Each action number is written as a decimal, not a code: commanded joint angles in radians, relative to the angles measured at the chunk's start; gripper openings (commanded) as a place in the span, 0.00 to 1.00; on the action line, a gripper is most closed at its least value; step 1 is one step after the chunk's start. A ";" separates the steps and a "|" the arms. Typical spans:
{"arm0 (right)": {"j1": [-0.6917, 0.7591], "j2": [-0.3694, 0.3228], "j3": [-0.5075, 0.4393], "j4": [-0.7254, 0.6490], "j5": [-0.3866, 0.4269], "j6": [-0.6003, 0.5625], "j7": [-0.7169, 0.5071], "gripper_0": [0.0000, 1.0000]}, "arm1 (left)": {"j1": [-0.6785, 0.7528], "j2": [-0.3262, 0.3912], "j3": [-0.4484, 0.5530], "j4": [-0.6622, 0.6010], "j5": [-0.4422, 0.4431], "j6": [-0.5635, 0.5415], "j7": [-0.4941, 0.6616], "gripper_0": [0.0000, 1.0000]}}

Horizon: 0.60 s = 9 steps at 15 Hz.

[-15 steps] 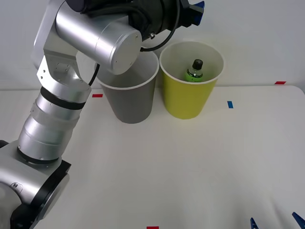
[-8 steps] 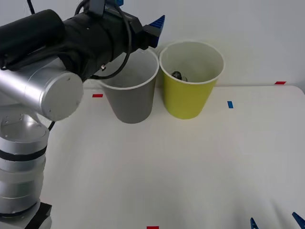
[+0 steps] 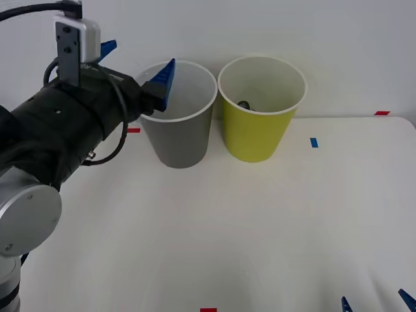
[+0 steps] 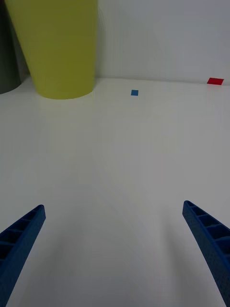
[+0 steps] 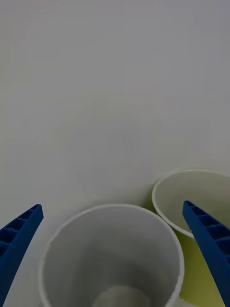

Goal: Put cans in the gray bin and PET bottles in the light green bin.

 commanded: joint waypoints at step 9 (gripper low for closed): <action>0.000 0.000 0.000 0.000 0.000 0.000 0.000 1.00 | 0.521 0.033 0.002 -0.090 0.011 -0.308 -0.040 1.00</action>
